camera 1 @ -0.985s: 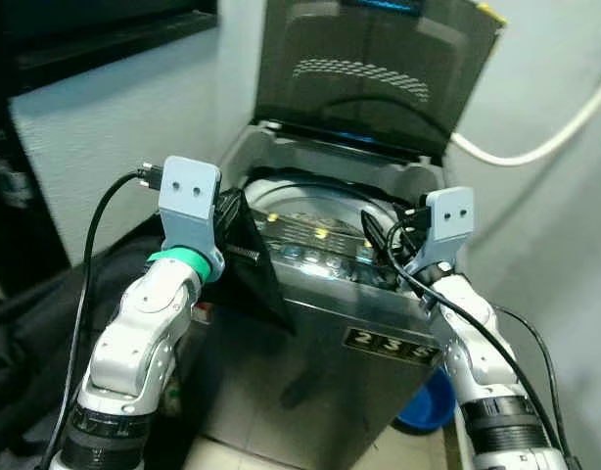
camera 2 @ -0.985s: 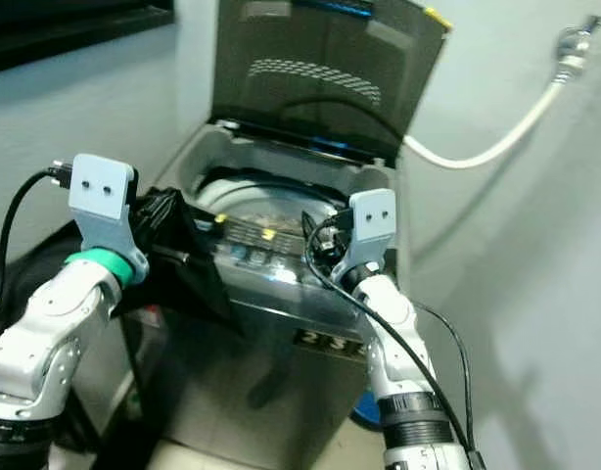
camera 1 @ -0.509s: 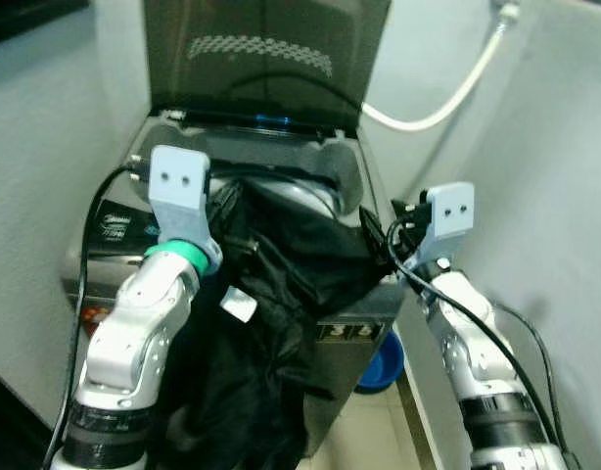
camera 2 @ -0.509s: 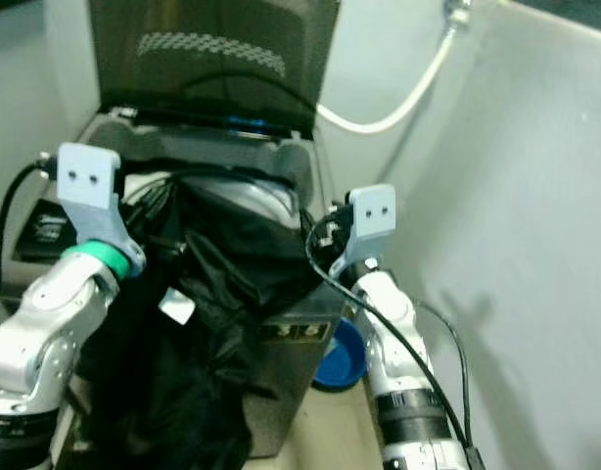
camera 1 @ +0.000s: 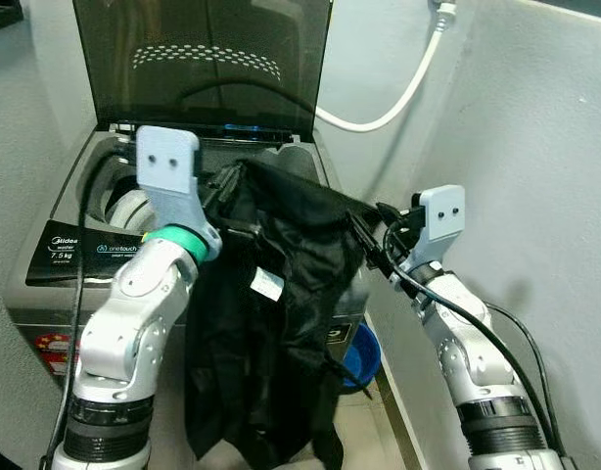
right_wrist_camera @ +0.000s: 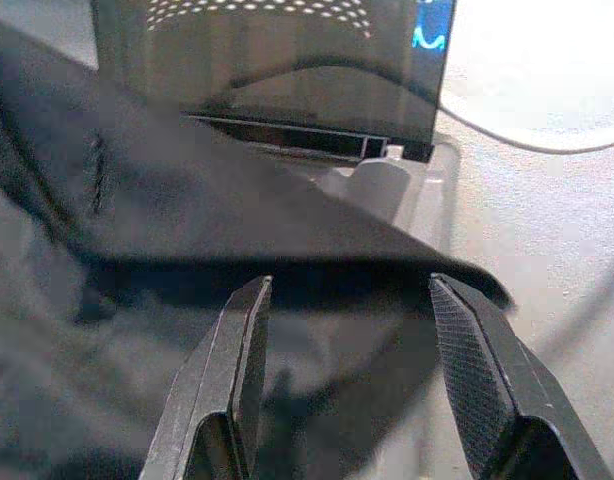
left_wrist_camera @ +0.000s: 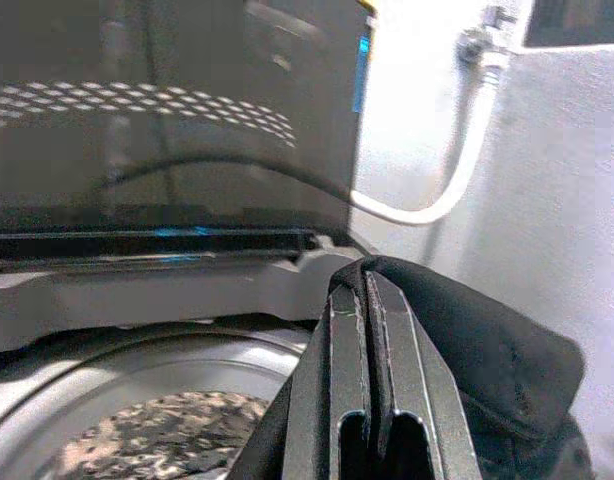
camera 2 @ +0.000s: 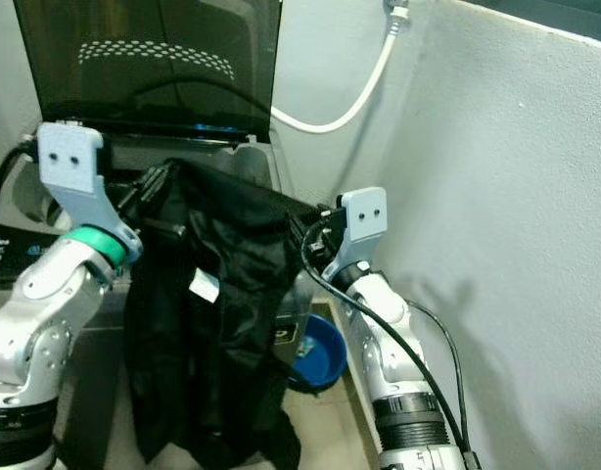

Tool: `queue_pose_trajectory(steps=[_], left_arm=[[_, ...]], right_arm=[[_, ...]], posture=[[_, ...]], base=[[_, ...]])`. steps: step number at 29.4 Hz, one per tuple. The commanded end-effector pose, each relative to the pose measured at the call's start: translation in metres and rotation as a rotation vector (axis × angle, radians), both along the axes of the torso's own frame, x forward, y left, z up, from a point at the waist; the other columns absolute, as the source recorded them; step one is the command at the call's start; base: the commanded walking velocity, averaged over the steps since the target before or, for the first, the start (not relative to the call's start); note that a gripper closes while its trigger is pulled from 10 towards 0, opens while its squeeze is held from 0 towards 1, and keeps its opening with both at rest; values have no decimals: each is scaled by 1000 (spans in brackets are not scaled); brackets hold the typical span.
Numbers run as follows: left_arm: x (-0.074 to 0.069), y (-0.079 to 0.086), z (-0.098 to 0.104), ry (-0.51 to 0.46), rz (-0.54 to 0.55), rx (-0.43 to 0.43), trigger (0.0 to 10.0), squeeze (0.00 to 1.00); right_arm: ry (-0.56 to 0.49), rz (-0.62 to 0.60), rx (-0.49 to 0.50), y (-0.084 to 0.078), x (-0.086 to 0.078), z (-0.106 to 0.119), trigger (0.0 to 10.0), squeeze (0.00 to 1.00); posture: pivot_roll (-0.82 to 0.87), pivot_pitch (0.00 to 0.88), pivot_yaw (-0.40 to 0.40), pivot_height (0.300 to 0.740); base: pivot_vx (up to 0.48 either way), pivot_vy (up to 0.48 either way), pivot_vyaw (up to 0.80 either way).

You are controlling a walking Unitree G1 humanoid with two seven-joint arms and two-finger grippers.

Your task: Clothes washing

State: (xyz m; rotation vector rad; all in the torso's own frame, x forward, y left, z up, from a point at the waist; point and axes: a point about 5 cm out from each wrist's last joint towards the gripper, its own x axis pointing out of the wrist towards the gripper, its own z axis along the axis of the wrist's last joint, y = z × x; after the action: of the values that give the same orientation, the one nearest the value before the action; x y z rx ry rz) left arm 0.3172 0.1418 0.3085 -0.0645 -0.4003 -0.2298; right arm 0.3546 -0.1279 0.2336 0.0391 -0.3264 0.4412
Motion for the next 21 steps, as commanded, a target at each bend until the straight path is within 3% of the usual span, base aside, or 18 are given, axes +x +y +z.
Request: queue_pose_trajectory(steps=[1,7,18,21], left_arm=[[-4,-2,1,-2,-6,13,10000,0],[-4,-2,-6,15,8,11,10000,0],[-2,3,-7,19,36,4,10000,0],[-1,6,-7,28,52,6,10000,0]], right_arm=[[3,4,1,1,-2,-2,10000,0],[5,-5,11,0,-2,-2,10000,0],[4,-59,21,-6,1,-1,10000,0],[5,-77,12,-8,2,-2,10000,0]], posture=[[11,67,-40,740],[14,67,-46,740],[13,60,-45,740],[14,58,-44,740]], base=[[0,0,0],[0,0,-148],[0,480,-800],[0,457,0]])
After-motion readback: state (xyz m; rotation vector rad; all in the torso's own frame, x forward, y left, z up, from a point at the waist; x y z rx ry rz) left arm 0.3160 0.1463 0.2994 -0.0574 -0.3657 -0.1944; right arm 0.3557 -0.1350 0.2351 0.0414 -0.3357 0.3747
